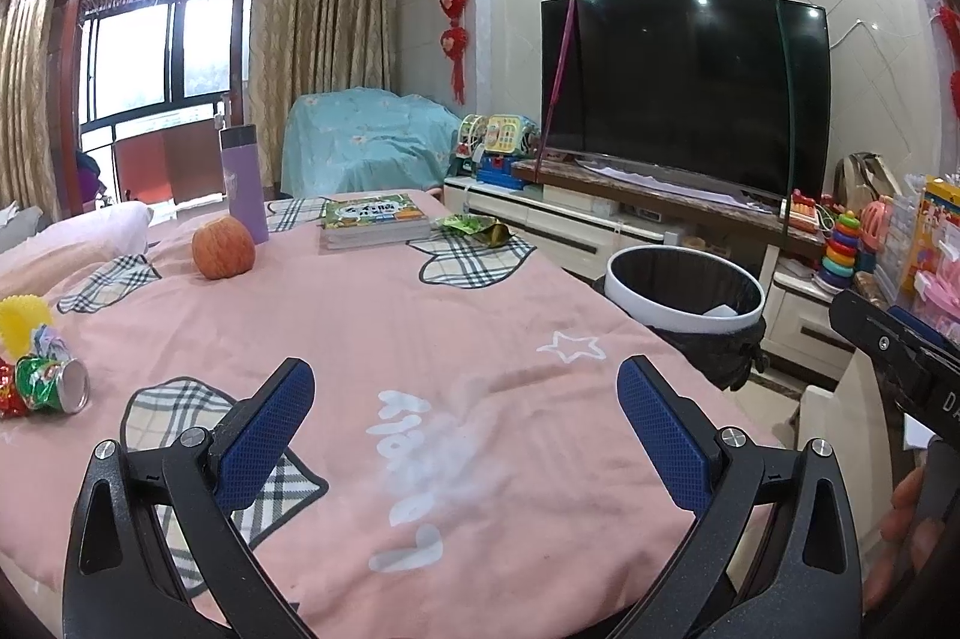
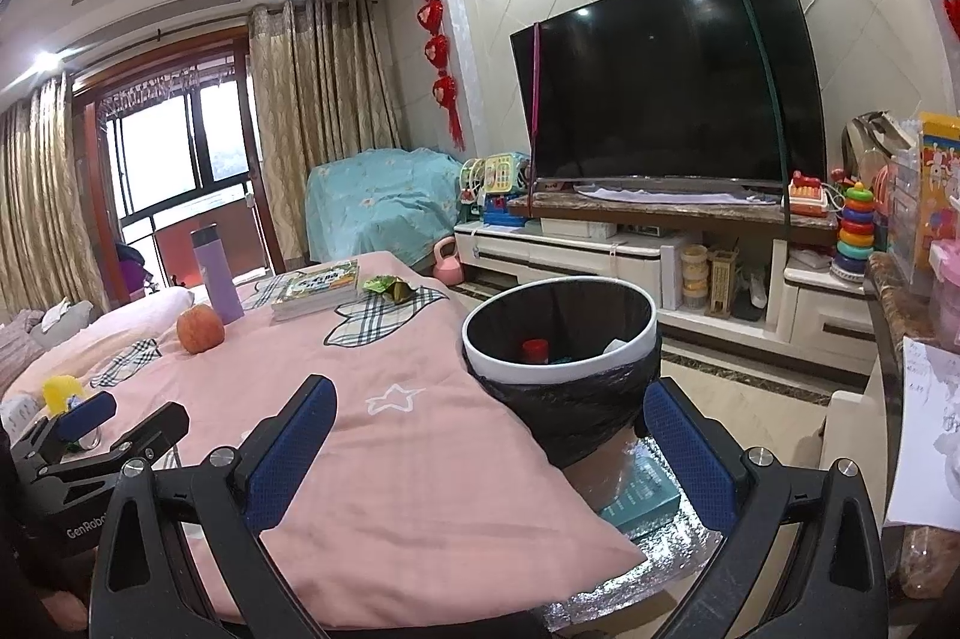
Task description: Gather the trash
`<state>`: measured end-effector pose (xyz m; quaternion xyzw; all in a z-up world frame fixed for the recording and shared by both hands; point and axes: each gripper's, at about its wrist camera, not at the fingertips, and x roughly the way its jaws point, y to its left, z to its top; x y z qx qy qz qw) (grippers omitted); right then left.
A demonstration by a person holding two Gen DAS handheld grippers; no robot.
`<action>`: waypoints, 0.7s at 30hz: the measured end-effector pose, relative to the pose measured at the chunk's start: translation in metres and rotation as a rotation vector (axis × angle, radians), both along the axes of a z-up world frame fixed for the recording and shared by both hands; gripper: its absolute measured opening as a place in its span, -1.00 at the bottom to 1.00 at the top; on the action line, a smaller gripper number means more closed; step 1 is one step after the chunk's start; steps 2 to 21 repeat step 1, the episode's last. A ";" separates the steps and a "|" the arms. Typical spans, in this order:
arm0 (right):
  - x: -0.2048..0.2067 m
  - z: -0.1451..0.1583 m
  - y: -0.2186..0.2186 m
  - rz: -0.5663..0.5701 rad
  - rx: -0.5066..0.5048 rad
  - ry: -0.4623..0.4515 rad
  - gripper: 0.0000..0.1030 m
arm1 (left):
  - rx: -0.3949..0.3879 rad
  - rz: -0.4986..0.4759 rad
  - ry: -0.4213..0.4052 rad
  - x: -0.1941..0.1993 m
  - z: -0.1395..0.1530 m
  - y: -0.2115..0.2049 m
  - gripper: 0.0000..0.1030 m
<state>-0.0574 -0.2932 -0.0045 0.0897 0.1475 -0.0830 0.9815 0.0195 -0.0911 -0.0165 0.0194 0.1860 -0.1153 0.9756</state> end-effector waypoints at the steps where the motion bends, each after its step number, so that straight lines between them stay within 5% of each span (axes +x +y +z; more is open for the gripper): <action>1: 0.001 0.000 -0.001 0.001 0.004 0.003 1.00 | -0.001 -0.003 0.003 0.001 0.000 0.000 1.00; 21: 0.001 0.000 -0.001 0.001 0.004 0.003 1.00 | -0.001 -0.003 0.003 0.001 0.000 0.000 1.00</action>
